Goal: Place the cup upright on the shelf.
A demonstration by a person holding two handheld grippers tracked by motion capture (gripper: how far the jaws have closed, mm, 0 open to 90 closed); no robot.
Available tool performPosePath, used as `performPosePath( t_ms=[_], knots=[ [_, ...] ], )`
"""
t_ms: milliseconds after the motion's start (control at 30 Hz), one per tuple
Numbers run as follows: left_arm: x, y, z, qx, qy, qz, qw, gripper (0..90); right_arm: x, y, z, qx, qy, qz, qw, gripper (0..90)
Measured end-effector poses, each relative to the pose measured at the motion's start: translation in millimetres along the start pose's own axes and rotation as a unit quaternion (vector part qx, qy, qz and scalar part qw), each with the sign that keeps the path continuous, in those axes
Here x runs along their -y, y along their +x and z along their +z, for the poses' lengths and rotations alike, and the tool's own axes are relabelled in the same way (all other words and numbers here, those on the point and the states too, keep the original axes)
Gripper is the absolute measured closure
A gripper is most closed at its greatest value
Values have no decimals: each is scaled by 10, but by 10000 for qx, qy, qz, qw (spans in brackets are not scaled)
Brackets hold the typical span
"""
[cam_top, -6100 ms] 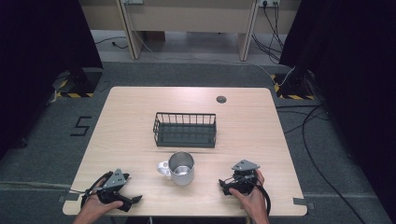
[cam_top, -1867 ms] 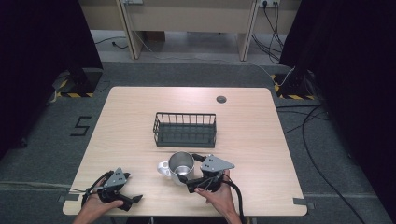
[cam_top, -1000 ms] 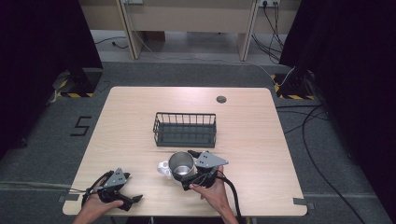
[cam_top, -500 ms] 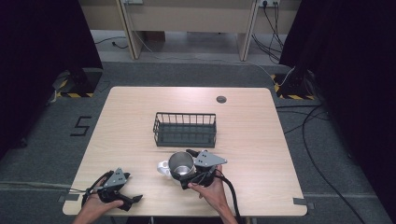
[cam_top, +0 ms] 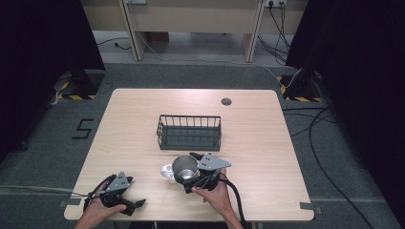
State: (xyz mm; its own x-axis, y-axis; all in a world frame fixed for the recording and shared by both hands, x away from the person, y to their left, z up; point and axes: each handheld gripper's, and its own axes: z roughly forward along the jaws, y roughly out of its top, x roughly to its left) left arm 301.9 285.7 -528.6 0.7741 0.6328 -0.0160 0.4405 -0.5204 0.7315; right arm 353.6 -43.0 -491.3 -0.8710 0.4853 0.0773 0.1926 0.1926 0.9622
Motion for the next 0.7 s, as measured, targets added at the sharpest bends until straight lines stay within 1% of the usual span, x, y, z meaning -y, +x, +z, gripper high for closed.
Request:
performPosePath(
  t_ms=[400,533,633,700],
  knots=[
    [0,0,0,0,0,2,10000,0,2,-8,21,-68,2,12,10000,55],
    [0,0,-1,-5,5,1,10000,0,-8,2,19,-13,38,21,10000,58],
    [0,0,0,0,2,0,10000,0,-23,-1,12,63,60,123,9999,59],
    [0,0,0,0,1,-1,10000,0,-35,-1,6,105,59,98,9999,59]
  ],
)
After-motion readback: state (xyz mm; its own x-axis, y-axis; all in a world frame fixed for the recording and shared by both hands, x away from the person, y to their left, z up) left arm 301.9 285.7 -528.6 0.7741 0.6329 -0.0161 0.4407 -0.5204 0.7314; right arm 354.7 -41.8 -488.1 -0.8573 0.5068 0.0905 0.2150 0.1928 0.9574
